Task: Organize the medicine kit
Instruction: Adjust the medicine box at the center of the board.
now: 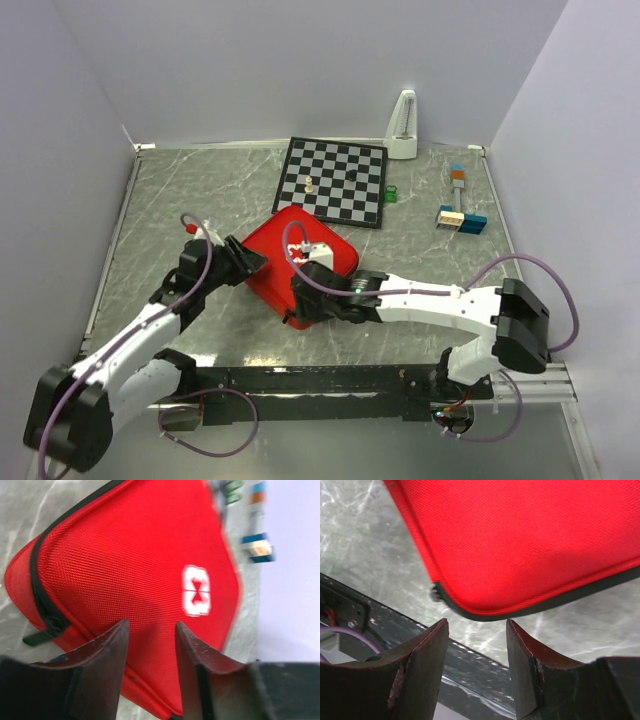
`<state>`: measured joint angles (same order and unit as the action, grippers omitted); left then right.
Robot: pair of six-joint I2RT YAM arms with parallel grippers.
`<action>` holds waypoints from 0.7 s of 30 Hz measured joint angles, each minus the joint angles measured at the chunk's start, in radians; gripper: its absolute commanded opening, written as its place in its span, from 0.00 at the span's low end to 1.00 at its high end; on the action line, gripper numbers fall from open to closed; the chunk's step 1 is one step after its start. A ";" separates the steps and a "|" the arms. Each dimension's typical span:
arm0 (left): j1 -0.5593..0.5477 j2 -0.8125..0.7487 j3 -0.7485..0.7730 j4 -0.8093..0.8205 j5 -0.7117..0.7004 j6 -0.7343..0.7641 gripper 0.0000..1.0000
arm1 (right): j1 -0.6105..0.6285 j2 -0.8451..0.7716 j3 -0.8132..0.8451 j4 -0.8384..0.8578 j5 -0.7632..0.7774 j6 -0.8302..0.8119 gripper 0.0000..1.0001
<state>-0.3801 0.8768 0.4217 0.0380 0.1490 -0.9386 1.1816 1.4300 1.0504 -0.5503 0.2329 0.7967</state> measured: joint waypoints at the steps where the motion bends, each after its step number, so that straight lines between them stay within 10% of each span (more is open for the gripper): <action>1: 0.000 0.036 0.006 0.005 0.002 0.007 0.52 | 0.013 0.016 0.015 -0.008 0.012 0.021 0.59; 8: 0.026 -0.028 0.048 -0.030 -0.132 0.053 0.90 | 0.040 -0.013 -0.015 -0.071 0.107 0.150 0.70; 21: 0.113 0.137 0.040 0.035 -0.095 0.050 0.95 | -0.411 -0.138 -0.190 0.056 -0.073 -0.039 0.97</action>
<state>-0.2668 1.0138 0.4614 0.0734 0.0540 -0.8890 0.7708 1.2915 0.8604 -0.4942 0.1596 0.7574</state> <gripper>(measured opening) 0.974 0.961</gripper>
